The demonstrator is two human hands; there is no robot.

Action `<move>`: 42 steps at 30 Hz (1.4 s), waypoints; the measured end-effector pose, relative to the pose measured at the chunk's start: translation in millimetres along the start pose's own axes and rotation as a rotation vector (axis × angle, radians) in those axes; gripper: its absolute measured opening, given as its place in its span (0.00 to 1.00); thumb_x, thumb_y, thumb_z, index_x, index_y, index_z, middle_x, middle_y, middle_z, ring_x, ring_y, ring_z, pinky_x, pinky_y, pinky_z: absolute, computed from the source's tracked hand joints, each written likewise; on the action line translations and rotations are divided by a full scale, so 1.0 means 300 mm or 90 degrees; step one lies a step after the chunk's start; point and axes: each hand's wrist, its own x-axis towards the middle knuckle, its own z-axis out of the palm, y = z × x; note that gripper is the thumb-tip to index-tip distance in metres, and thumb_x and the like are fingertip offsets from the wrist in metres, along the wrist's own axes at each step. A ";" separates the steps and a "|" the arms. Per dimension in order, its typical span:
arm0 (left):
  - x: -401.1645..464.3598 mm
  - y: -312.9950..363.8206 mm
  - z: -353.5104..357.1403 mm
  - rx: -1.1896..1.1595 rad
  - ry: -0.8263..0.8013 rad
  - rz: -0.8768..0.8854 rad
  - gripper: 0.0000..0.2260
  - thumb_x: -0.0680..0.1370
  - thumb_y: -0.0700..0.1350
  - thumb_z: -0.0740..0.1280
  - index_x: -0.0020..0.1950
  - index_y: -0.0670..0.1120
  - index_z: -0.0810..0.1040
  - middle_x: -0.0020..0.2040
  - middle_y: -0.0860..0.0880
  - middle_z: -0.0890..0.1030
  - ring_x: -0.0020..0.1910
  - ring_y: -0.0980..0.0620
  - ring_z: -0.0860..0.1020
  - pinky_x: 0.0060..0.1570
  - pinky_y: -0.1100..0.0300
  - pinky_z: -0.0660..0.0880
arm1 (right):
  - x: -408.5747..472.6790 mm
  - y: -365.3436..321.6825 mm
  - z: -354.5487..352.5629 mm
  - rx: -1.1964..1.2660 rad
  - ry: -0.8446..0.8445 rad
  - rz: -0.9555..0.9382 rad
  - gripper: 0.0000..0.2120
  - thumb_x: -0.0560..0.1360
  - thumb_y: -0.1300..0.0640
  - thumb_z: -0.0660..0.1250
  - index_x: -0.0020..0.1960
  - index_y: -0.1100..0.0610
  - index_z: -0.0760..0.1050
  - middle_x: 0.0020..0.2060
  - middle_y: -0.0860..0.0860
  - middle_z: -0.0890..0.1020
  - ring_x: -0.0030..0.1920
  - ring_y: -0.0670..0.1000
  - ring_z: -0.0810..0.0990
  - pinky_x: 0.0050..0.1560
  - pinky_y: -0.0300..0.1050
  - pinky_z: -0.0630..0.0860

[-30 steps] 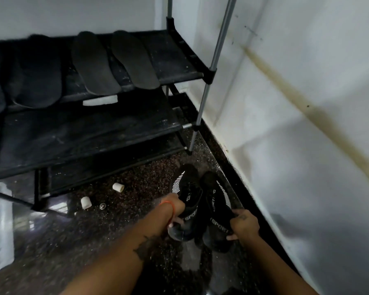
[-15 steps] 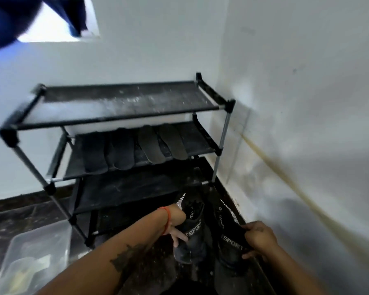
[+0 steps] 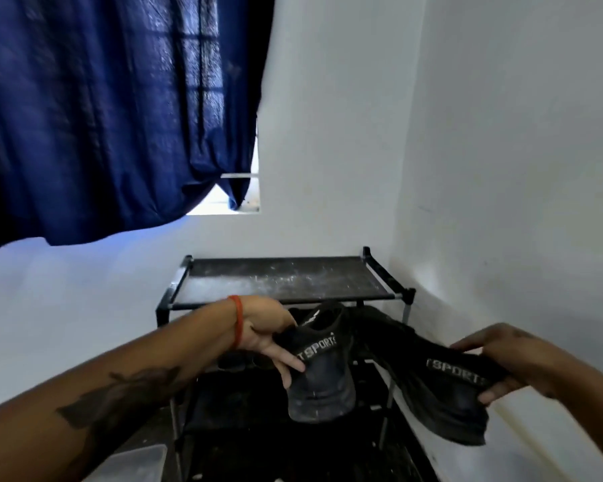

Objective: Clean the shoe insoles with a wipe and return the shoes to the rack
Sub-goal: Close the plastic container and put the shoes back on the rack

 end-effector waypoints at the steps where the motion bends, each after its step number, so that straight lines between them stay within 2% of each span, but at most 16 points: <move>1: -0.045 0.026 -0.035 -0.021 0.017 0.021 0.17 0.82 0.34 0.46 0.63 0.31 0.69 0.54 0.34 0.76 0.63 0.22 0.66 0.54 0.51 0.76 | -0.005 -0.045 -0.019 0.005 0.008 -0.019 0.22 0.75 0.75 0.47 0.50 0.63 0.78 0.47 0.67 0.80 0.34 0.67 0.82 0.26 0.49 0.80; 6: -0.140 0.150 -0.206 -0.031 0.107 0.067 0.16 0.82 0.34 0.46 0.60 0.29 0.70 0.49 0.32 0.77 0.62 0.22 0.67 0.41 0.52 0.80 | 0.090 -0.275 -0.003 0.045 0.067 -0.100 0.19 0.77 0.73 0.48 0.46 0.65 0.77 0.43 0.65 0.79 0.35 0.66 0.80 0.23 0.48 0.79; 10: -0.077 0.226 -0.338 -0.027 0.195 0.074 0.16 0.82 0.33 0.45 0.62 0.27 0.67 0.49 0.31 0.75 0.62 0.21 0.67 0.37 0.53 0.80 | 0.279 -0.433 0.083 0.047 0.097 -0.122 0.12 0.78 0.70 0.52 0.50 0.67 0.75 0.46 0.64 0.75 0.32 0.65 0.78 0.20 0.48 0.77; 14: 0.049 0.287 -0.443 -0.005 0.248 0.050 0.18 0.82 0.33 0.43 0.63 0.28 0.67 0.54 0.31 0.73 0.63 0.23 0.66 0.30 0.55 0.80 | 0.496 -0.552 0.170 0.064 0.099 -0.148 0.12 0.76 0.69 0.59 0.60 0.69 0.69 0.58 0.64 0.71 0.34 0.65 0.78 0.20 0.52 0.77; 16: 0.128 0.309 -0.483 -0.005 0.270 0.035 0.17 0.82 0.33 0.44 0.63 0.28 0.67 0.53 0.32 0.74 0.64 0.24 0.66 0.29 0.55 0.79 | 0.594 -0.590 0.214 0.076 0.095 -0.157 0.13 0.77 0.68 0.59 0.62 0.67 0.68 0.59 0.64 0.70 0.32 0.64 0.78 0.21 0.53 0.77; 18: 0.196 0.325 -0.503 -0.014 0.292 0.026 0.17 0.82 0.34 0.44 0.57 0.27 0.69 0.61 0.30 0.72 0.65 0.24 0.65 0.29 0.55 0.78 | 0.680 -0.614 0.251 0.089 0.107 -0.166 0.14 0.76 0.68 0.59 0.61 0.66 0.69 0.58 0.63 0.70 0.33 0.63 0.78 0.23 0.55 0.78; 20: 0.256 0.330 -0.516 -0.026 0.309 0.024 0.17 0.83 0.35 0.45 0.57 0.27 0.69 0.68 0.30 0.66 0.67 0.24 0.63 0.34 0.55 0.79 | 0.753 -0.624 0.286 0.092 0.129 -0.173 0.13 0.75 0.68 0.61 0.60 0.66 0.70 0.57 0.61 0.70 0.36 0.62 0.77 0.24 0.56 0.78; 22: 0.318 0.334 -0.539 -0.065 0.338 0.004 0.18 0.83 0.36 0.46 0.65 0.27 0.66 0.69 0.31 0.66 0.67 0.28 0.65 0.57 0.55 0.76 | 0.810 -0.625 0.312 0.085 0.138 -0.179 0.13 0.75 0.68 0.60 0.59 0.66 0.71 0.58 0.61 0.70 0.34 0.62 0.77 0.23 0.55 0.78; 24: 0.359 0.321 -0.543 -0.058 0.337 -0.003 0.18 0.83 0.35 0.45 0.67 0.26 0.64 0.68 0.29 0.66 0.67 0.29 0.67 0.66 0.54 0.68 | 0.855 -0.616 0.335 0.078 0.138 -0.178 0.12 0.75 0.68 0.61 0.58 0.65 0.72 0.60 0.61 0.69 0.32 0.62 0.77 0.24 0.56 0.78; 26: 0.377 0.309 -0.531 -0.020 0.329 0.011 0.18 0.82 0.34 0.42 0.66 0.26 0.63 0.68 0.28 0.65 0.65 0.26 0.66 0.59 0.55 0.74 | 0.882 -0.608 0.347 0.074 0.151 -0.180 0.11 0.75 0.67 0.62 0.57 0.64 0.72 0.61 0.60 0.69 0.31 0.61 0.77 0.28 0.58 0.79; 29: 0.379 0.286 -0.516 -0.009 0.328 0.044 0.16 0.82 0.33 0.44 0.64 0.28 0.64 0.64 0.30 0.69 0.61 0.25 0.71 0.34 0.54 0.79 | 0.895 -0.604 0.346 0.074 0.149 -0.196 0.10 0.74 0.66 0.63 0.56 0.62 0.72 0.59 0.59 0.71 0.30 0.60 0.78 0.29 0.57 0.80; 33: 0.326 0.250 -0.475 -0.052 0.354 0.115 0.15 0.83 0.40 0.55 0.67 0.35 0.67 0.48 0.38 0.75 0.47 0.35 0.78 0.29 0.50 0.79 | 0.888 -0.564 0.314 0.126 0.092 -0.203 0.16 0.76 0.54 0.65 0.56 0.65 0.72 0.56 0.62 0.76 0.38 0.60 0.81 0.34 0.53 0.81; 35: 0.318 0.215 -0.457 -0.058 0.398 0.143 0.21 0.83 0.53 0.56 0.70 0.40 0.65 0.57 0.39 0.75 0.47 0.40 0.77 0.40 0.47 0.79 | 0.876 -0.521 0.306 0.194 0.113 -0.209 0.25 0.76 0.43 0.62 0.57 0.65 0.73 0.55 0.62 0.78 0.48 0.61 0.81 0.44 0.54 0.81; 38: 0.330 0.144 -0.422 -0.045 0.452 0.196 0.31 0.80 0.63 0.50 0.77 0.45 0.57 0.74 0.42 0.63 0.69 0.38 0.66 0.65 0.43 0.67 | 0.861 -0.447 0.342 0.282 0.135 -0.193 0.30 0.75 0.36 0.57 0.59 0.61 0.74 0.61 0.59 0.76 0.62 0.59 0.75 0.63 0.57 0.72; 40: 0.355 0.101 -0.391 -0.088 0.437 0.243 0.31 0.80 0.63 0.47 0.77 0.46 0.56 0.75 0.44 0.62 0.73 0.40 0.62 0.69 0.45 0.62 | 0.858 -0.411 0.397 0.347 0.100 -0.196 0.34 0.74 0.32 0.54 0.65 0.57 0.71 0.66 0.56 0.73 0.66 0.56 0.71 0.68 0.56 0.66; 42: 0.387 0.075 -0.359 -0.134 0.403 0.270 0.33 0.78 0.68 0.47 0.76 0.48 0.58 0.72 0.48 0.67 0.70 0.43 0.66 0.70 0.48 0.63 | 0.863 -0.394 0.453 0.390 0.081 -0.189 0.42 0.64 0.23 0.55 0.64 0.52 0.73 0.64 0.53 0.75 0.63 0.54 0.73 0.67 0.55 0.67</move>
